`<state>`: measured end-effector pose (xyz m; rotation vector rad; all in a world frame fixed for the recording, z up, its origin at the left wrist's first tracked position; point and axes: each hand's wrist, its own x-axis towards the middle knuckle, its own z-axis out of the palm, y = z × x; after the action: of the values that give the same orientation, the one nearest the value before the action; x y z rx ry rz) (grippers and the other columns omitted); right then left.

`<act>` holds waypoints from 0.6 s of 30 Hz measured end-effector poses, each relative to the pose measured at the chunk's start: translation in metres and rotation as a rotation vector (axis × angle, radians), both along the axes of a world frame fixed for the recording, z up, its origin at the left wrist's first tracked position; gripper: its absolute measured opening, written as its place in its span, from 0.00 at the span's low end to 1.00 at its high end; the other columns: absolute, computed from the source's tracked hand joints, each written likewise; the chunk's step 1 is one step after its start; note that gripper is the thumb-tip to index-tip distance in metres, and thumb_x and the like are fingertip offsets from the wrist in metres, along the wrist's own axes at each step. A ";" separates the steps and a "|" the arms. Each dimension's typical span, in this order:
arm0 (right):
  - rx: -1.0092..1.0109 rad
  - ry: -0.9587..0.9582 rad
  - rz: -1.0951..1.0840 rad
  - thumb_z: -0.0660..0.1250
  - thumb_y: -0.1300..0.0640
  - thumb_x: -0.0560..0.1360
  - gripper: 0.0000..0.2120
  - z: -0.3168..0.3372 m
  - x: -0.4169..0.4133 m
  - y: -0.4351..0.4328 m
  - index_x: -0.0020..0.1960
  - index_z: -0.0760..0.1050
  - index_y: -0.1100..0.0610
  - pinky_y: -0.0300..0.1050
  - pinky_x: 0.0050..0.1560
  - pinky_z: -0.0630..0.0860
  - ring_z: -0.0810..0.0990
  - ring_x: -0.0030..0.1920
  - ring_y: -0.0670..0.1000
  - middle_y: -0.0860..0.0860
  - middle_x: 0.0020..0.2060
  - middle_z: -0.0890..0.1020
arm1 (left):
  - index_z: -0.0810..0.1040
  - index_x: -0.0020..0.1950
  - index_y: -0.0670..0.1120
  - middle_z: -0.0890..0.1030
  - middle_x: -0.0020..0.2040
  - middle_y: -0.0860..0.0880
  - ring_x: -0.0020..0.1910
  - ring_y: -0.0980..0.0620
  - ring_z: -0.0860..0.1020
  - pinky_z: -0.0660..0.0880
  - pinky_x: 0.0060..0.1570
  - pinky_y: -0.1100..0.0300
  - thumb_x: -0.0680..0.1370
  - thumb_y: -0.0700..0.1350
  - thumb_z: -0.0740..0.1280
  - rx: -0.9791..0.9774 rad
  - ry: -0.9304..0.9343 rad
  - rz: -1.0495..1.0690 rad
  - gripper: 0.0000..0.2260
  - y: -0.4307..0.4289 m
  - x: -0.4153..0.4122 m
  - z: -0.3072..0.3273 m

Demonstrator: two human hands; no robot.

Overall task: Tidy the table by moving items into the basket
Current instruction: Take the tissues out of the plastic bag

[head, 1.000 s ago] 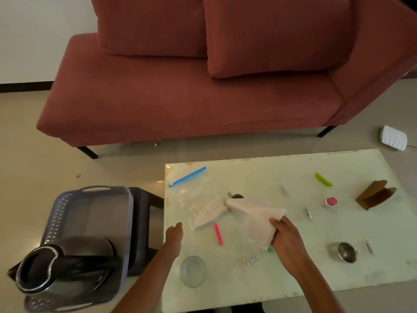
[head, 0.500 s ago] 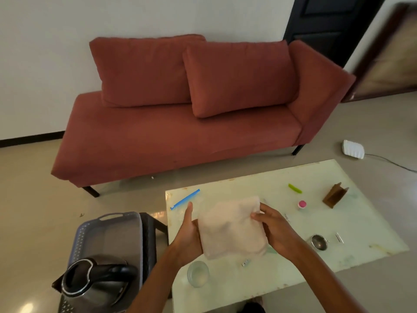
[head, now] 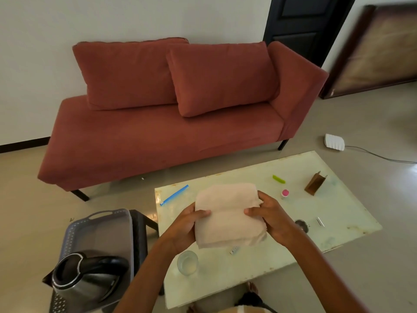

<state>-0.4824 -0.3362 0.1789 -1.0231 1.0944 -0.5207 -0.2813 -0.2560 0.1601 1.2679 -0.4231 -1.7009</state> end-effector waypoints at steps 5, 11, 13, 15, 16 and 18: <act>0.010 -0.096 -0.016 0.63 0.73 0.71 0.17 0.000 -0.032 -0.011 0.54 0.77 0.56 0.59 0.56 0.76 0.79 0.54 0.60 0.57 0.51 0.82 | 0.76 0.55 0.47 0.82 0.53 0.46 0.53 0.44 0.78 0.76 0.53 0.47 0.76 0.36 0.62 -0.028 0.006 0.006 0.11 -0.013 -0.030 0.013; -0.079 -0.165 0.097 0.53 0.74 0.74 0.25 0.008 -0.098 -0.046 0.31 0.83 0.56 0.44 0.50 0.77 0.77 0.59 0.51 0.49 0.54 0.83 | 0.81 0.35 0.49 0.81 0.60 0.47 0.61 0.44 0.77 0.80 0.45 0.55 0.78 0.34 0.57 -0.158 -0.026 0.012 0.19 -0.045 -0.096 0.023; -0.100 -0.166 0.108 0.53 0.74 0.74 0.25 0.008 -0.123 -0.062 0.32 0.83 0.56 0.40 0.44 0.77 0.77 0.59 0.49 0.47 0.54 0.83 | 0.81 0.49 0.49 0.81 0.59 0.48 0.60 0.47 0.78 0.80 0.48 0.57 0.79 0.36 0.57 -0.142 -0.074 0.060 0.14 -0.059 -0.123 0.021; -0.108 -0.186 0.104 0.54 0.76 0.73 0.25 0.006 -0.147 -0.079 0.34 0.84 0.55 0.39 0.45 0.76 0.78 0.58 0.48 0.47 0.54 0.83 | 0.76 0.59 0.49 0.81 0.58 0.49 0.56 0.50 0.79 0.80 0.46 0.60 0.80 0.39 0.56 -0.120 -0.133 0.059 0.13 -0.071 -0.148 0.019; -0.113 -0.198 0.101 0.54 0.76 0.72 0.25 0.007 -0.159 -0.086 0.34 0.84 0.55 0.39 0.46 0.75 0.79 0.57 0.48 0.47 0.53 0.83 | 0.76 0.59 0.49 0.80 0.57 0.49 0.54 0.51 0.79 0.80 0.45 0.60 0.81 0.39 0.56 -0.111 -0.159 0.052 0.13 -0.076 -0.160 0.019; -0.124 -0.223 0.087 0.54 0.77 0.72 0.26 0.010 -0.180 -0.099 0.35 0.84 0.54 0.39 0.44 0.77 0.80 0.54 0.44 0.47 0.51 0.84 | 0.77 0.58 0.49 0.80 0.54 0.49 0.50 0.53 0.80 0.80 0.42 0.61 0.80 0.39 0.57 -0.091 -0.181 0.047 0.12 -0.085 -0.182 0.023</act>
<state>-0.6620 -0.4352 0.1884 -1.0876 0.8248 -0.6221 -0.4631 -0.3411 0.1827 1.3592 -0.5670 -1.5165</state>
